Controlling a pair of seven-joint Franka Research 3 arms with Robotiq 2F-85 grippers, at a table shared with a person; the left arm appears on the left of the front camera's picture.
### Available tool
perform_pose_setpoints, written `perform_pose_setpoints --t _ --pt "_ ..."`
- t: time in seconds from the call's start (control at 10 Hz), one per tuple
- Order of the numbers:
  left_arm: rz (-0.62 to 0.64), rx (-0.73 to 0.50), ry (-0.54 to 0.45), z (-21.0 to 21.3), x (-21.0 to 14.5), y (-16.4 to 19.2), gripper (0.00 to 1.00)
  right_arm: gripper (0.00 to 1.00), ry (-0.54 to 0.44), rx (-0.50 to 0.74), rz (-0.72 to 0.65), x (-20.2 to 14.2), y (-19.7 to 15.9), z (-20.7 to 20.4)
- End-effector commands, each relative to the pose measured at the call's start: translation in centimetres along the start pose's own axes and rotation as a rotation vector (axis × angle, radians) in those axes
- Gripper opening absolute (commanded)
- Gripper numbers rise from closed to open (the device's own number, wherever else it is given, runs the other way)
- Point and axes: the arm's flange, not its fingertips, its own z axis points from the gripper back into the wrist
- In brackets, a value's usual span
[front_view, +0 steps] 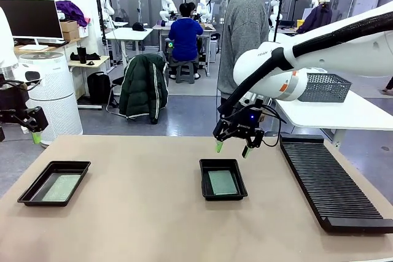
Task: Inspect and transfer BCBs to ESD trays.
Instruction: Pick up the Blank PCB from the PCB Rack and place it in the right ESD tray, then pick up the ESD tray and place it on the left side of the table.
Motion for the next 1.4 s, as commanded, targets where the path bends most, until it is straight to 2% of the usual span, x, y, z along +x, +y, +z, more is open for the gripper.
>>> perform_pose_setpoints --t 0.0,0.2,0.3,1.3 --pt "0.004 -0.015 0.001 -0.08 -0.02 -0.03 1.0 1.0 -0.002 -0.042 -0.022 -0.24 0.62 0.56" --pt "0.004 -0.015 0.001 -0.08 -0.02 -0.03 1.0 1.0 -0.02 -0.082 -0.014 -0.23 0.81 0.64" --pt "0.004 -0.015 0.001 -0.08 -0.02 -0.03 1.0 1.0 -0.007 -0.017 0.002 -0.08 0.04 0.41" --pt "0.004 -0.015 0.001 -0.08 -0.02 -0.03 1.0 1.0 -0.007 -0.017 0.002 -0.08 0.04 0.41"
